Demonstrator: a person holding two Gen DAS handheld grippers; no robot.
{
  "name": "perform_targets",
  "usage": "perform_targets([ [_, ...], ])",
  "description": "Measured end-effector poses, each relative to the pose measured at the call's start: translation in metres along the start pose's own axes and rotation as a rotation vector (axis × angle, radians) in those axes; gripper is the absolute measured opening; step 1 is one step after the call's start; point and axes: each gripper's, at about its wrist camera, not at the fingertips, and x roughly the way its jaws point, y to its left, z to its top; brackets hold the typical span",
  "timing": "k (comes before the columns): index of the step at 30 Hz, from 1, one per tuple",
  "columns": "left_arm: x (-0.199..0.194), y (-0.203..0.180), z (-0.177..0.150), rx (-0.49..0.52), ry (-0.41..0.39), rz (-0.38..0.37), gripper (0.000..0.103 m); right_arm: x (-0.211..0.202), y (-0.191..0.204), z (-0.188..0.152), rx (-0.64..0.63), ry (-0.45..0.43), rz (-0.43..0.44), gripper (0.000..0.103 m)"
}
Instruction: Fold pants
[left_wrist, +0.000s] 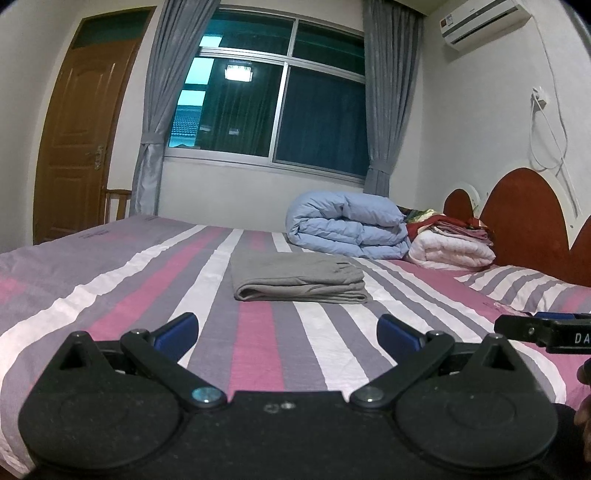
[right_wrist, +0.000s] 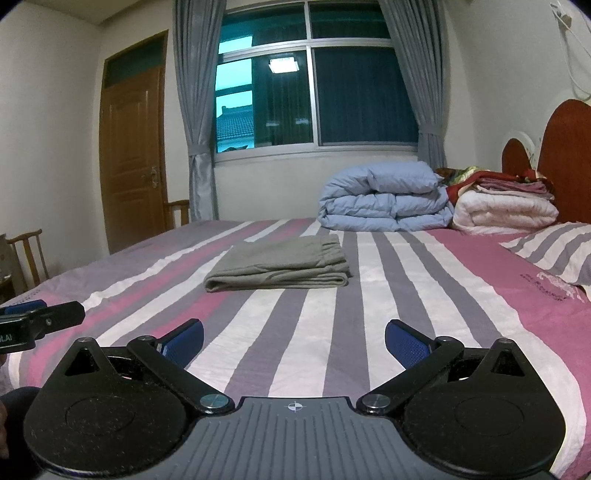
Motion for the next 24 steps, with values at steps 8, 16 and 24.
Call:
perform_targets([
  [8, 0.0003, -0.0005, 0.0, 0.001, 0.0, 0.001, 0.097, 0.0, -0.0004, -0.0002, -0.001, 0.002, 0.0, 0.103],
  [16, -0.0001, -0.0005, -0.0002, 0.003, -0.001, -0.001, 0.097, -0.0007, -0.0006, 0.0001, 0.0, 0.002, 0.0, 0.103],
  [24, 0.0003, 0.0006, 0.001, 0.002, -0.004, -0.008, 0.097, -0.0013, -0.0014, 0.0005, 0.0, 0.002, 0.001, 0.103],
])
